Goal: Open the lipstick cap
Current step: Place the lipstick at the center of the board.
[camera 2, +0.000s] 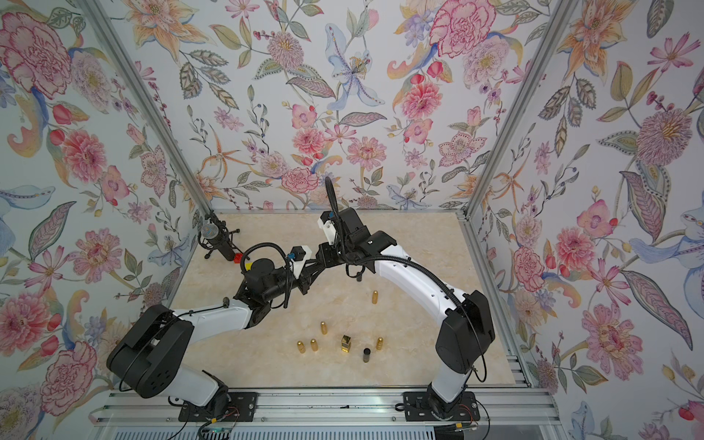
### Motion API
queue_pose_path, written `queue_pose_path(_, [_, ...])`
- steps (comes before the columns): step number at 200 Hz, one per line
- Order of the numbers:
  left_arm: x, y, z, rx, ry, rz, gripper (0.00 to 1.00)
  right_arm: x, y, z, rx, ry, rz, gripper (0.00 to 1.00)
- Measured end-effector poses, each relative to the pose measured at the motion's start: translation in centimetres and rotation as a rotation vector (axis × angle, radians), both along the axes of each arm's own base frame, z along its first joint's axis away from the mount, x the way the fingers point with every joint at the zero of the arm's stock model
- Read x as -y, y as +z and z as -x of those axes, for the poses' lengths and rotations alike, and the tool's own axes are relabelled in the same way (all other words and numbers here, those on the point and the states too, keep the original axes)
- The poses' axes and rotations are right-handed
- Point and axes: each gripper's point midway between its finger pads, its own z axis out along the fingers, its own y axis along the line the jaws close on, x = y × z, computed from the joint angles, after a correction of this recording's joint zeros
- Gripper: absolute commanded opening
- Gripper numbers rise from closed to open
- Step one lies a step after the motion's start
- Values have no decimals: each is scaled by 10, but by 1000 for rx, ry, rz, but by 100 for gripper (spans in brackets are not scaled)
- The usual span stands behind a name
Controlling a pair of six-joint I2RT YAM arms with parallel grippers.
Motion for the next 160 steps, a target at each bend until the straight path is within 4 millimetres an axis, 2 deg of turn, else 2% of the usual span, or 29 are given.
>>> queue_pose_path(27, [0,-1,0,-3,0,-5,1,1,-1,-1,0,-6,7,9])
queue_pose_path(48, [0,-2,0,2,0,-10,41,1,-2,-1,0,-7,8,9])
queue_pose_path(62, [0,-3,0,2,-1,-15,80,1,-1,-2,1,-10,5,9])
queue_pose_path(79, [-1,-6,0,-10,2,-22,97,3,-1,-4,0,-19,4,8])
queue_pose_path(99, [-2,-11,-1,-23,12,-39,99,14,-1,-15,-2,-66,6,7])
queue_pose_path(112, [-3,-13,-1,-25,19,-50,99,30,-2,-31,4,-126,14,7])
queue_pose_path(142, [-6,-12,-3,-24,39,-56,99,87,-6,-75,43,-314,70,7])
queue_pose_path(160, [-8,-9,-4,-18,55,-54,99,120,-18,-91,53,-413,127,6])
